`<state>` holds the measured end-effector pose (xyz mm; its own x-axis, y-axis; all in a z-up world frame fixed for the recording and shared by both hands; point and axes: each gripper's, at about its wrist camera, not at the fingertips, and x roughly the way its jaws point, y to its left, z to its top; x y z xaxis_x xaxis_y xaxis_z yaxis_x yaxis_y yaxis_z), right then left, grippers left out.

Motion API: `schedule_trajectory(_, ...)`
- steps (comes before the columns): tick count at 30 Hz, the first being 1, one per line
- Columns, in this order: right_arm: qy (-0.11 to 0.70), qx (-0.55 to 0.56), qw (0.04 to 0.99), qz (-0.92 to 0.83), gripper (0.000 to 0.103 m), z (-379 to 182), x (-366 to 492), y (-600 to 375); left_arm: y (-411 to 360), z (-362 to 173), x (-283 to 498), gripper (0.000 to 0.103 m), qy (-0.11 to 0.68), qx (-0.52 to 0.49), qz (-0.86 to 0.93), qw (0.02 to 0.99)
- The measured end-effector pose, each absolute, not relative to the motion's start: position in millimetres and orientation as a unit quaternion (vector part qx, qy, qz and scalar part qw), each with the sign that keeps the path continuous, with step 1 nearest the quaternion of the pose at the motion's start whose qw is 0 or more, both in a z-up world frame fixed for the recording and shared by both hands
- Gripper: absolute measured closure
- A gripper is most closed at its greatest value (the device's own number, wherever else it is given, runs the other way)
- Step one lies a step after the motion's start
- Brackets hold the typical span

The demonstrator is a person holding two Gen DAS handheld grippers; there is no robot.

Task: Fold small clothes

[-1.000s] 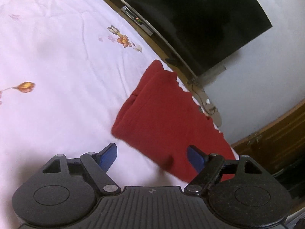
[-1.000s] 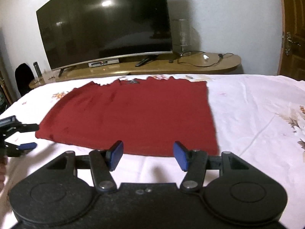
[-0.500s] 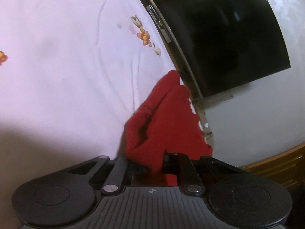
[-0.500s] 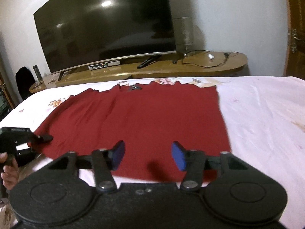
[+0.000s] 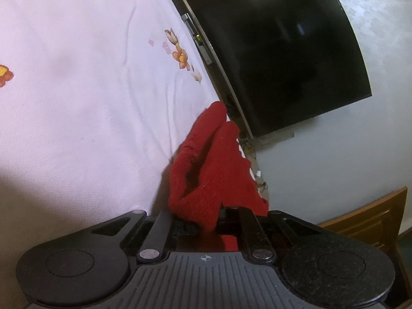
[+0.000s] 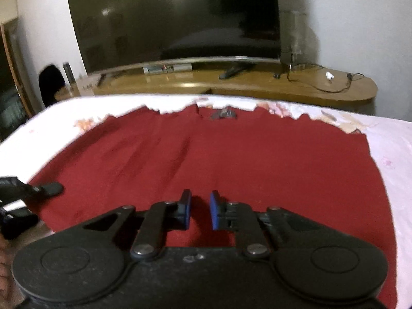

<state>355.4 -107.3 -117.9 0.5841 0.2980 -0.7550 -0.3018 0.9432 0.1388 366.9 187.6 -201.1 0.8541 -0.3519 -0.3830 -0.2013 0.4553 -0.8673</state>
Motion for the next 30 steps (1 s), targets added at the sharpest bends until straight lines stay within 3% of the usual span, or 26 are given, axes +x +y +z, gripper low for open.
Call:
schedule_trajectory(7,0.398,0.003,0.9,0.18,0.088,-103.4,355.5,-101.8,188.7,-201.3,363.8,0.095,0.26,-0.516,-0.045,0.815)
schedule_trajectory(10,0.442,-0.02,0.88,0.17,0.089,-124.0,366.2,-94.8,188.5,-200.0,364.1,0.095,0.262,-0.513,-0.043,0.816)
schedule_trajectory(17,0.425,0.008,0.888,0.176,0.09,-133.6,367.9,-103.4,189.9,-190.3,366.6,0.095,0.254,-0.512,-0.058,0.819)
schedule_trajectory(26,0.434,0.068,0.881,0.173,0.091,-130.5,369.0,-118.5,125.3,-88.4,413.6,0.095,0.215,-0.44,-0.201,0.849)
schedule_trajectory(30,0.414,0.147,0.888,0.137,0.083,-111.0,358.7,-166.0,52.6,-60.5,438.6,0.095,0.24,-0.372,-0.289,0.849)
